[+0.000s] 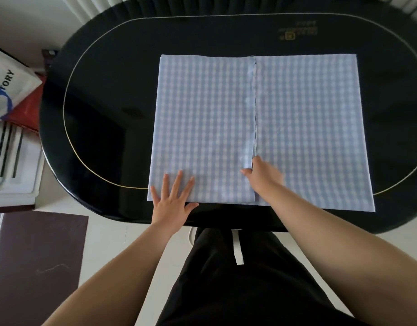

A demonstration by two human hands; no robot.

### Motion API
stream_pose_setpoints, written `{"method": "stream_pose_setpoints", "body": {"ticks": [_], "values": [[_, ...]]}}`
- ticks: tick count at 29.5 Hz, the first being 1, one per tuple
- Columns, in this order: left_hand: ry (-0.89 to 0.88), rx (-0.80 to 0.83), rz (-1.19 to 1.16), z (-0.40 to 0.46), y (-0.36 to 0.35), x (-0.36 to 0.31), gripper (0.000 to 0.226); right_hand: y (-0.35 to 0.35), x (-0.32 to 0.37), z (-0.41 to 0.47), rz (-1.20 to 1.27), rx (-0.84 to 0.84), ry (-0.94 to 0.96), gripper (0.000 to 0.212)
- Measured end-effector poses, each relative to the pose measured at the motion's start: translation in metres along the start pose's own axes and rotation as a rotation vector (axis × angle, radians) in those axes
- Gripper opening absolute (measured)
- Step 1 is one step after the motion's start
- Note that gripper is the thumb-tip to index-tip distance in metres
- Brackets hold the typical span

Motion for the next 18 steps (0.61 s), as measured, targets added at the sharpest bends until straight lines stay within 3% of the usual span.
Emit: {"method": "stream_pose_setpoints", "body": {"ticks": [6,9,12,14,18], "values": [[-0.046,-0.007,0.022,-0.001,-0.004,-0.001,0.060,-0.008,-0.007,-0.016,0.099,-0.006,-0.029,0.048],[-0.081,-0.016,0.014,-0.004,-0.008,0.003,0.056,-0.013,-0.010,-0.039,0.055,-0.099,0.174,0.062],[-0.076,-0.050,-0.031,-0.007,-0.007,0.004,0.056,-0.025,-0.016,-0.060,-0.091,-0.151,0.322,0.049],[0.065,-0.131,-0.219,-0.004,0.000,0.005,0.056,-0.031,-0.020,-0.065,-0.130,-0.148,0.347,0.037],[0.725,-0.190,-0.699,0.006,0.015,0.028,0.073,-0.034,-0.019,-0.066,-0.160,-0.128,0.401,0.033]]}}
Point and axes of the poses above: each hand's wrist, its own z-axis towards the middle knuckle, its own y-axis out of the back of the hand, x = y × z, the point moved 5 cm from there along z, towards the middle knuckle, and after that the axes turned 5 degrees about z, right-handed, at the moved point
